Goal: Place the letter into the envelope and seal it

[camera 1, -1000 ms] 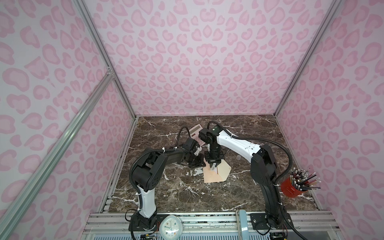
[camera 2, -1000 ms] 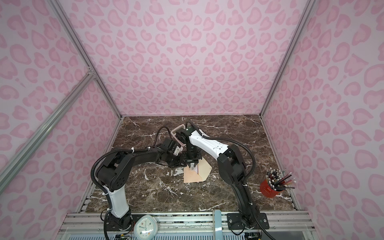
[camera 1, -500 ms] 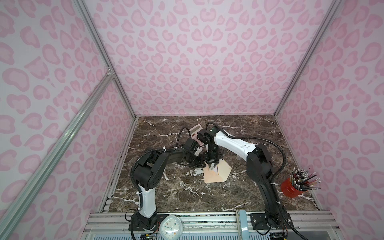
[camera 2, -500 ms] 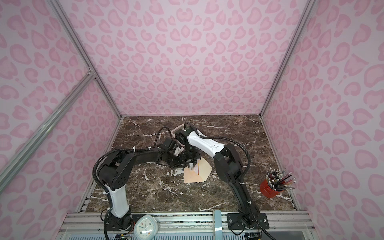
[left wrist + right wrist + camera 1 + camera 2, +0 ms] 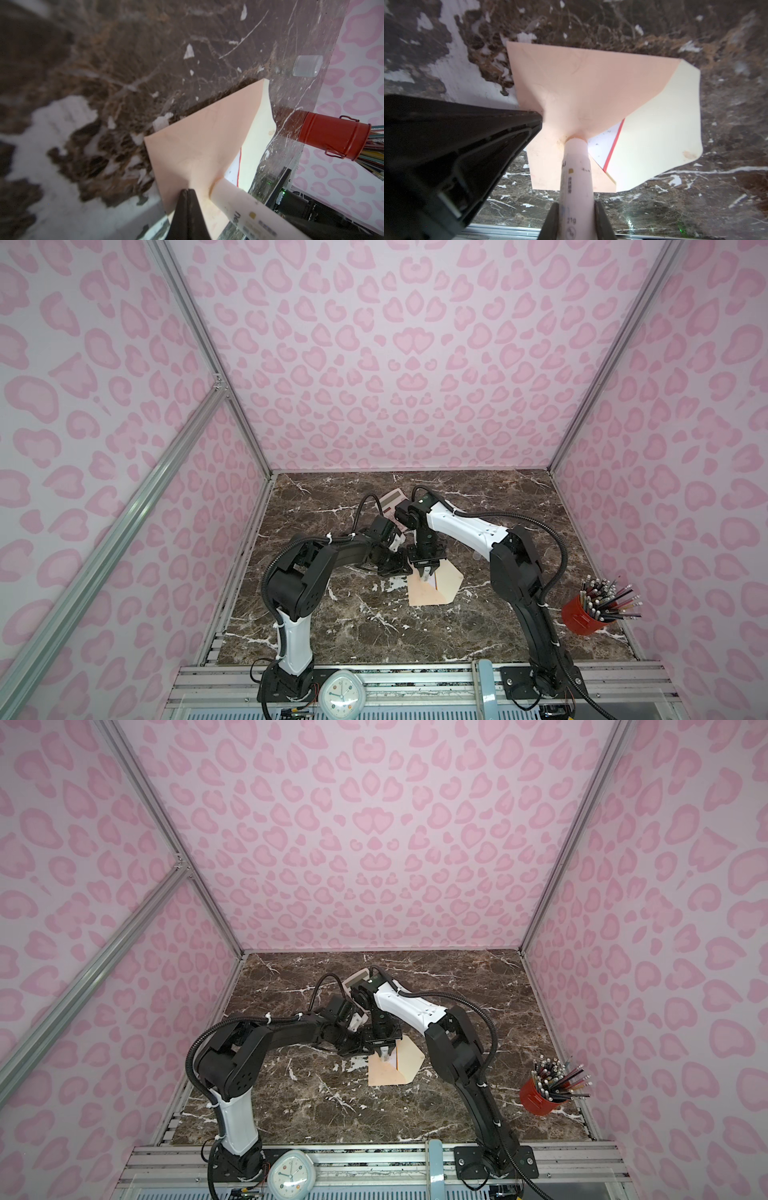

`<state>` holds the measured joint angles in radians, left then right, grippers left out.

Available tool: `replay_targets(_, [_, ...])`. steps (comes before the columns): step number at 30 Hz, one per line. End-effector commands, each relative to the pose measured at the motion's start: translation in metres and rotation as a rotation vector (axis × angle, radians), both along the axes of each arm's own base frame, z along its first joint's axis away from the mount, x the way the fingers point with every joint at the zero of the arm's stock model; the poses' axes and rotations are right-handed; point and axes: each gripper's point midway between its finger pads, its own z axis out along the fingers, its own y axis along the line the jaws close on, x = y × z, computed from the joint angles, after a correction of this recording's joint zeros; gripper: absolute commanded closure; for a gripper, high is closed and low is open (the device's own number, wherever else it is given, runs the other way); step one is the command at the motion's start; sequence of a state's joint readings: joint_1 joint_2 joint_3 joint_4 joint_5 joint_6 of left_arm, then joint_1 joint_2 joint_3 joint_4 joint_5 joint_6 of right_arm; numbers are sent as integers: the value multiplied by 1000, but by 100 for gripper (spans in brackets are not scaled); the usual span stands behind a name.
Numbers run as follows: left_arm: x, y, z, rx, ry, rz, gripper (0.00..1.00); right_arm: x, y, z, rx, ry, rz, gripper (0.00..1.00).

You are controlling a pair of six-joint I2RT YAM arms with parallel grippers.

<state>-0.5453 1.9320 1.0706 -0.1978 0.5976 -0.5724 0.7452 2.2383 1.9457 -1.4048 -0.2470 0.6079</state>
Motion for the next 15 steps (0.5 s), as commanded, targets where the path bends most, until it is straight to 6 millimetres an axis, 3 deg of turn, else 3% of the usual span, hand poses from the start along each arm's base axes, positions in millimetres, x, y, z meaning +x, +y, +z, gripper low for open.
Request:
replay_targets(1, [-5, 7, -8, 45, 18, -4, 96, -2, 1, -6, -9, 16, 11, 99])
replay_targets(15, [-3, 8, -7, 47, 13, 1, 96, 0, -9, -25, -69, 16, 22, 100])
